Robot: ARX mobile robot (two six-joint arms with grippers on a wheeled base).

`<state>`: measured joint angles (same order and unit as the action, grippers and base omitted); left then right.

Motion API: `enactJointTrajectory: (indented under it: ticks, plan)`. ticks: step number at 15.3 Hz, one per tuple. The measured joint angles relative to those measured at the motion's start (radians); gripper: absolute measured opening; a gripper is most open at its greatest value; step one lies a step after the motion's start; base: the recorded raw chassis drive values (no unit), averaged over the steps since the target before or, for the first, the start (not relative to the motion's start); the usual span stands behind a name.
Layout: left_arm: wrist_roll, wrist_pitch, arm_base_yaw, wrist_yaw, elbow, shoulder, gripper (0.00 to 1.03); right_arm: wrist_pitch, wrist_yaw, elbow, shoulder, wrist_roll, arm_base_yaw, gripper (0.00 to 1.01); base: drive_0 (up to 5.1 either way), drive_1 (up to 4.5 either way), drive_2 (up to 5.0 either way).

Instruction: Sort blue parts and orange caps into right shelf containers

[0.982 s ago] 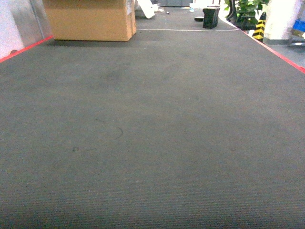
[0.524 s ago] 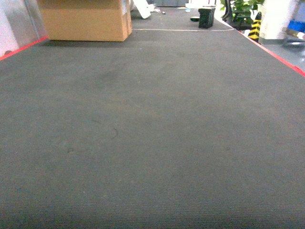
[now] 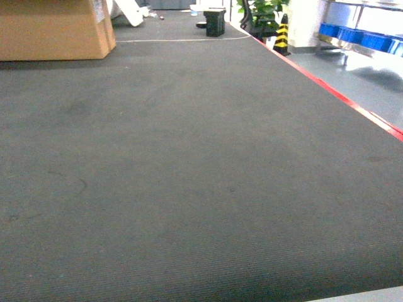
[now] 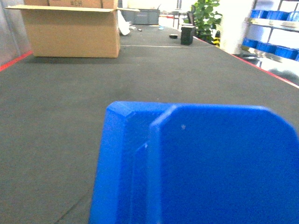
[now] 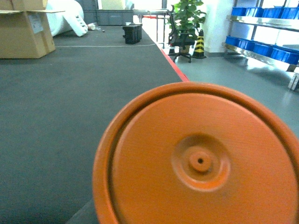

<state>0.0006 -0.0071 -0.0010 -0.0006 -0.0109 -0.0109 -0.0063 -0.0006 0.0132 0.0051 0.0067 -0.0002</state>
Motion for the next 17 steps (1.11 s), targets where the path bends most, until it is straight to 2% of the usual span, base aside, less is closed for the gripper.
enactJointTrajectory:
  ticks: [17]
  plan:
    - [0.0,0.0,0.0,0.0,0.0,0.0,0.42,0.0,0.0,0.0,0.0,0.0,0.0,0.45,-1.7,-1.65,-1.7]
